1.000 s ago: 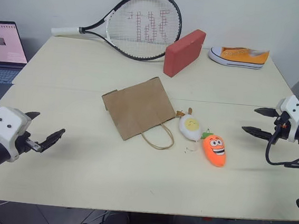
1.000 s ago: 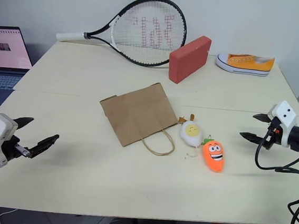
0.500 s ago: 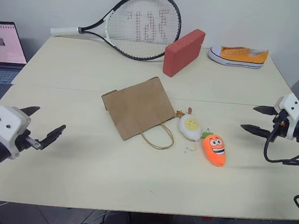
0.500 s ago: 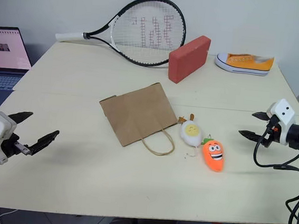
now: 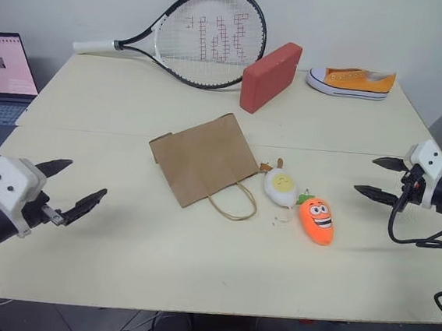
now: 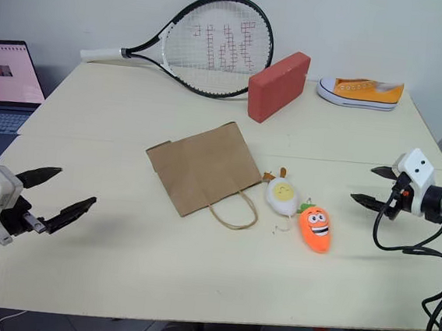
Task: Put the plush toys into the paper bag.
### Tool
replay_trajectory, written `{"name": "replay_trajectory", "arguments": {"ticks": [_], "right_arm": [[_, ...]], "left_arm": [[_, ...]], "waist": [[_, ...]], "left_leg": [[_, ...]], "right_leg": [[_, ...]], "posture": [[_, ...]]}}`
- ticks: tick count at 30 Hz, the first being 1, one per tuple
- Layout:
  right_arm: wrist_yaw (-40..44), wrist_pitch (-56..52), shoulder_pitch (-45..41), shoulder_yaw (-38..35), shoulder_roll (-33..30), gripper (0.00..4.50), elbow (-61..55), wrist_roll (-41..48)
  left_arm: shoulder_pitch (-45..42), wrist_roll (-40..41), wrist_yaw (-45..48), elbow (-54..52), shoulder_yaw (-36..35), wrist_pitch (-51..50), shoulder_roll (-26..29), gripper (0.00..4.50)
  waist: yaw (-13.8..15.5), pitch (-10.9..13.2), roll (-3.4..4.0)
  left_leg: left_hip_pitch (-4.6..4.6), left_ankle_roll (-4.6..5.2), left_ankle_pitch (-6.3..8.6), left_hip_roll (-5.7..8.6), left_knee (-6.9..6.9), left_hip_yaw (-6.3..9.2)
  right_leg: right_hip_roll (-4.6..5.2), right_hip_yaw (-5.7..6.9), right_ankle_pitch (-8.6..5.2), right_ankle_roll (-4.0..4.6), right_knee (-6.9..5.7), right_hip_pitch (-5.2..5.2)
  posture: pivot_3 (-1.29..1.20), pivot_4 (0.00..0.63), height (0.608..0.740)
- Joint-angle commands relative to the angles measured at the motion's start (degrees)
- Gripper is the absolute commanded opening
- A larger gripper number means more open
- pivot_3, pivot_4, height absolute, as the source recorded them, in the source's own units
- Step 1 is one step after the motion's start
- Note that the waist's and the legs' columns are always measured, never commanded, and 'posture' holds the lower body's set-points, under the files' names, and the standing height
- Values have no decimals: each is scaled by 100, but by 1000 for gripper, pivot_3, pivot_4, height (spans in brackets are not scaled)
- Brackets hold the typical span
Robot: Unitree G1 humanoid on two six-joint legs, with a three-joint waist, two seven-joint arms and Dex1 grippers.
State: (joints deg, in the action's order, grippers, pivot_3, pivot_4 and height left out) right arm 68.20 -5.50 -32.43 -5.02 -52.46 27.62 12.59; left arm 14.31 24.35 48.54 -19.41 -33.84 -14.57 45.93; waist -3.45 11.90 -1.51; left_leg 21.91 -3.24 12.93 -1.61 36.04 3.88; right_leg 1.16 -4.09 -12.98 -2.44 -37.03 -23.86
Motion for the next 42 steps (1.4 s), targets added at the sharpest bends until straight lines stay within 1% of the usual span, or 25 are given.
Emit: {"name": "replay_trajectory", "arguments": {"ticks": [1, 6, 11, 13, 15, 18, 20, 23, 27, 32, 36, 42], "right_arm": [[-113, 54, 81, -310, -17, 4500, -587, 222], [-14, -656, 717, -496, -136, 4500, -2050, 695], [-67, -1766, 1602, -725, -311, 4500, -3961, 1459], [-185, -2253, 1938, -789, -323, 4500, -4764, 1846], [-371, -2640, 2257, -777, -295, 4500, -5517, 2172], [-625, -2948, 2567, -787, -266, 4500, -6148, 2399], [-794, -3095, 2733, -838, -230, 4500, -6391, 2534], [-1048, -3268, 3040, -913, -169, 4500, -6730, 2695], [-1286, -3456, 3216, -1041, -159, 4500, -7003, 2911], [-1536, -3608, 3341, -1073, -153, 4500, -7281, 3118], [-1726, -3698, 3377, -1085, -136, 4500, -7396, 3229], [-1842, -3641, 3523, -1062, -125, 4500, -7437, 3226]], "left_arm": [[-145, -75, 59, -407, 432, 79, 59, 4455], [-675, -228, 107, -691, 1563, -61, 50, 4455], [-1673, -543, 320, -381, 2836, -2, -107, 4455], [-2117, -720, 436, -134, 3366, 112, -311, 4455], [-2539, -1088, 548, 244, 3969, 345, -542, 4455], [-2911, -1485, 642, 673, 4530, 648, -799, 4455], [-3111, -1666, 662, 976, 4790, 871, -1002, 4455], [-3488, -1957, 570, 1621, 5158, 1294, -1500, 4455], [-3751, -2168, 460, 2168, 5257, 1619, -1858, 4455], [-3889, -2174, 569, 2535, 5281, 1810, -2055, 4455], [-3998, -2020, 676, 2684, 5200, 1779, -2207, 3590], [-4061, -1789, 922, 2669, 5155, 1600, -2280, 1649]], "waist": [[1, 0, 0], [21, -2, 0], [73, -3, 2], [83, -4, 3], [92, -6, -1], [81, -9, -2], [84, -9, -3], [146, -11, -7], [151, -12, -7], [156, -12, -8], [164, -13, -8], [162, -13, -9]], "left_leg": [[0, 0, 0, 0, 0, -3], [2, 0, 0, -1, 2, -3], [4, 0, 0, 0, 3, 4], [5, 0, 0, 0, 4, 4], [5, 0, 0, 1, 6, 3], [5, 0, 0, 0, 8, 3], [6, 0, 0, 0, 9, 3], [7, 1, 0, 2, 14, 3], [13, 0, 0, 3, 20, 3], [11, 1, 0, 2, 20, 7], [13, 1, 0, 3, 21, 8], [13, 1, 0, 4, 23, 10]], "right_leg": [[0, -2, 1, -2, 0, -1], [-1, -5, 9, -15, -2, -2], [-7, -4, 13, -22, -4, -1], [-8, -6, 14, -23, -2, 1], [-8, -7, 15, -26, 0, 1], [-8, -7, 16, -27, 1, 2], [-9, -7, 16, -27, 3, 3], [-9, -7, 16, -27, 4, 6], [-9, -9, 16, -27, 9, 6], [-10, -8, 19, -32, 5, 7], [-9, -8, 20, -34, 7, 8], [-10, -8, 20, -34, 7, 10]], "posture": [[0, 150, 740], [0, 150, 740], [0, 150, 740], [0, 150, 740], [0, 150, 740], [0, 150, 740], [0, 150, 740], [0, 150, 740], [0, 150, 740], [0, 150, 740], [0, 150, 740], [0, 150, 740]]}}
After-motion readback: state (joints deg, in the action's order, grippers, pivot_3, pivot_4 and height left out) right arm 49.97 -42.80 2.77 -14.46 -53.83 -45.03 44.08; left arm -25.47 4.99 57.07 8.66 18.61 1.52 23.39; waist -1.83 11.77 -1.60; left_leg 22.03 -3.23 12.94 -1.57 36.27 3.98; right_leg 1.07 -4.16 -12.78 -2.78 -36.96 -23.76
